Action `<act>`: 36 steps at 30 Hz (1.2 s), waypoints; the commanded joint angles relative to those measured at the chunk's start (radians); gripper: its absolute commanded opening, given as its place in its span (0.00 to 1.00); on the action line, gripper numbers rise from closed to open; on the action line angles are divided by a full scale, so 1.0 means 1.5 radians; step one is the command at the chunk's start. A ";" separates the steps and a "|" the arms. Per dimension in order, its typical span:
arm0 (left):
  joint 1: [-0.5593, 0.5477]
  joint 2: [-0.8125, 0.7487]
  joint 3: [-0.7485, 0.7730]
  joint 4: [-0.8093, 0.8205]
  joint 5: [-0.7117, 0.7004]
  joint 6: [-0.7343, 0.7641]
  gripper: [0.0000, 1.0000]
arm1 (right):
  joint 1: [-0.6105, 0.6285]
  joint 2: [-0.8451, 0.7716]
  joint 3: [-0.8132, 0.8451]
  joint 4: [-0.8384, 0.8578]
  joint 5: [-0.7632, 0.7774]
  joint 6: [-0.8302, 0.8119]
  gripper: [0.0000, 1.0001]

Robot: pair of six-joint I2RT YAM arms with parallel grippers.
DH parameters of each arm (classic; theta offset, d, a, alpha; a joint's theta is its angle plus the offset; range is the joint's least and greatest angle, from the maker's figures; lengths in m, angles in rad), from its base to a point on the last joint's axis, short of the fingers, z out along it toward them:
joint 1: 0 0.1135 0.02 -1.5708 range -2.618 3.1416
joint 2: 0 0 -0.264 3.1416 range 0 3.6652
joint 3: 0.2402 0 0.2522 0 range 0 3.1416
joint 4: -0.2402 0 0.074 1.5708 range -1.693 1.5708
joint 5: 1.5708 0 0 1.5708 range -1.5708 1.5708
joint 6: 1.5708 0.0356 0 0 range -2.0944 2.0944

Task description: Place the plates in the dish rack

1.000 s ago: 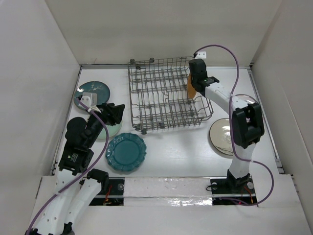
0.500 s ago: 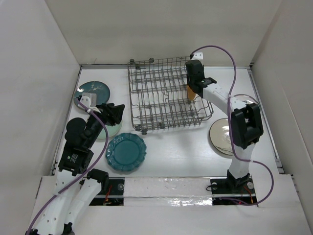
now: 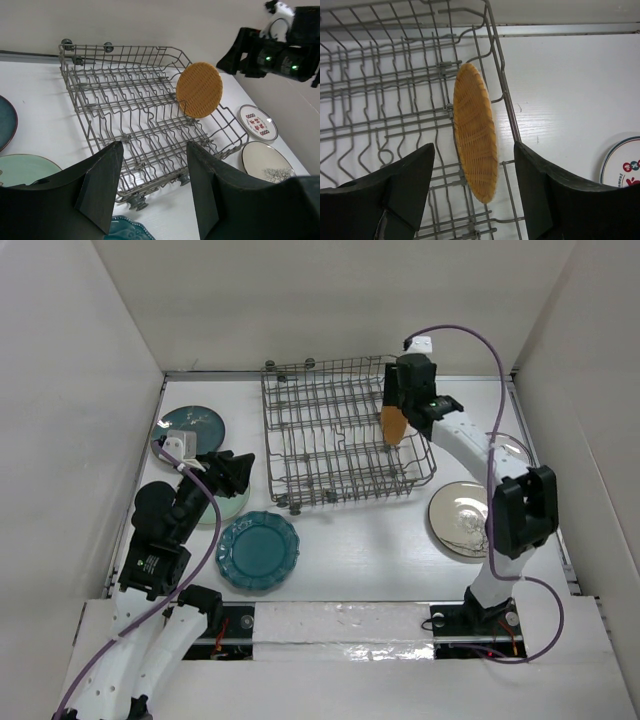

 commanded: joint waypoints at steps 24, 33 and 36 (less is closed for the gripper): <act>-0.029 -0.032 -0.004 0.020 -0.008 0.000 0.51 | -0.581 -0.251 -0.596 0.336 -0.250 0.469 0.68; -0.029 -0.026 -0.004 0.020 -0.010 0.000 0.51 | -0.604 -0.125 -0.580 0.390 -0.368 0.535 0.63; -0.029 -0.023 -0.004 0.019 -0.011 0.000 0.51 | -0.604 -0.100 -0.588 0.415 -0.385 0.560 0.61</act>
